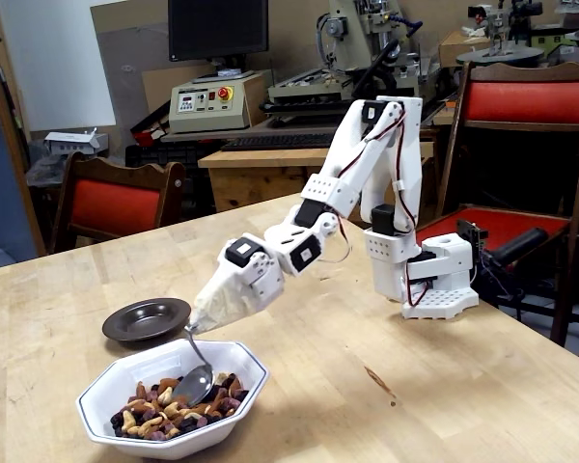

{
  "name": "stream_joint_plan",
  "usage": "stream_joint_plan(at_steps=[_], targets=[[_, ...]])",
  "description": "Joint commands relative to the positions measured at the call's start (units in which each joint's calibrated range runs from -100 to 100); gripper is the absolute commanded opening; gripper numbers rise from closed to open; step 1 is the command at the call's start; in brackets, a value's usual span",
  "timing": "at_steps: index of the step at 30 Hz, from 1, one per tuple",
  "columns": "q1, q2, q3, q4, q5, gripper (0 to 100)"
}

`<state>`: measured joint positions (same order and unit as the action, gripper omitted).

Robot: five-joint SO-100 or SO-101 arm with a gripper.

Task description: Use spoon to take food

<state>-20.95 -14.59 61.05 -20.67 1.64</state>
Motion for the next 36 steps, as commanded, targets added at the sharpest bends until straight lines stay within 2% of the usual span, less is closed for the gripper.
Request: stream_joint_plan(at_steps=[1, 10, 24, 36], targets=[[0.5, 5.6, -7.3, -2.1, -0.1, 4], [0.4, 12.2, -15.4, -4.4, -0.1, 4], [0.5, 12.9, -15.6, -15.1, -0.1, 4], [0.5, 12.9, -15.6, -16.4, -0.1, 4]])
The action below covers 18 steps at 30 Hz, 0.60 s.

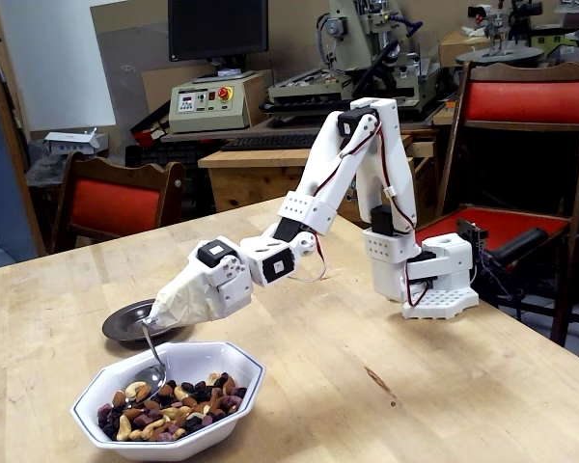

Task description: Use spoon to take food

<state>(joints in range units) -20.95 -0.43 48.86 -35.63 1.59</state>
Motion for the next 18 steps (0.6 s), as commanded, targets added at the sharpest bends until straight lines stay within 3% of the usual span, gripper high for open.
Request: stream_joint_plan(at_steps=[1, 18], targets=[[0.5, -1.2, -3.4, -1.5, -0.1, 4], [0.4, -2.0, -3.3, -1.5, -0.1, 4]])
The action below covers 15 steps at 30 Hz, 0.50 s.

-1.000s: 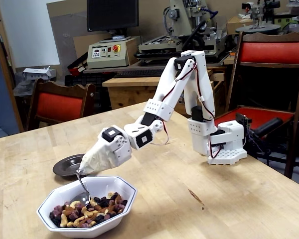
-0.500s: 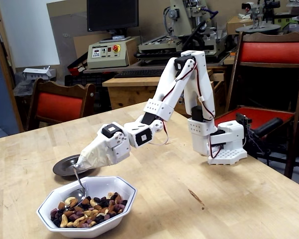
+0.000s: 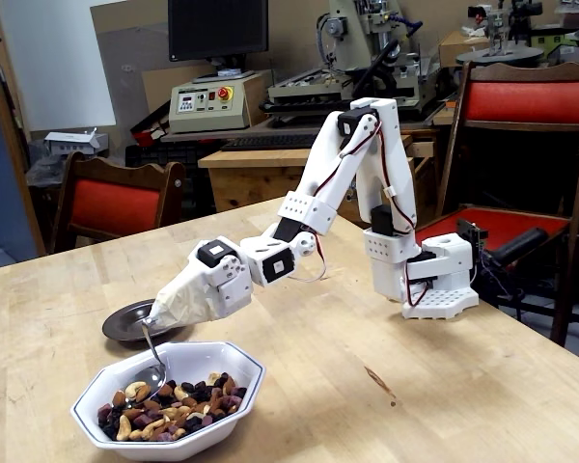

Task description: Use spoon to take food

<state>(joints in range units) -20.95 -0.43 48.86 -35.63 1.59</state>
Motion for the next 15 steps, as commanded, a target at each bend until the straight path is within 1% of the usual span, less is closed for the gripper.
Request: stream_joint_plan(at_steps=[1, 9, 15], targets=[[0.4, -2.0, -3.3, -1.5, -0.1, 4], [0.4, -2.1, -3.3, -2.0, -0.1, 4], [0.1, -2.0, -3.3, -7.4, -0.1, 4]])
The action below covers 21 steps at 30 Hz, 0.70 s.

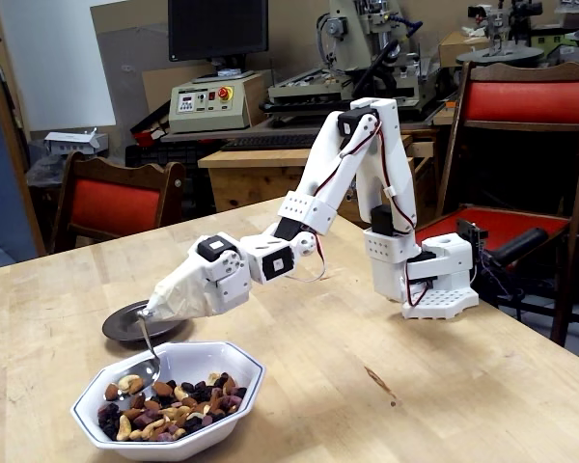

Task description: Use spoon to take food

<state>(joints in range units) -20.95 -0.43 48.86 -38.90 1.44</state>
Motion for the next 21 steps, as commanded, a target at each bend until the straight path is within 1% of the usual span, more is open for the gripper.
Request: stream_joint_plan(at_steps=[1, 21], targets=[[0.1, -2.0, -3.3, -4.9, 0.0, 4], [0.4, -2.2, -3.3, -11.5, 0.0, 4]])
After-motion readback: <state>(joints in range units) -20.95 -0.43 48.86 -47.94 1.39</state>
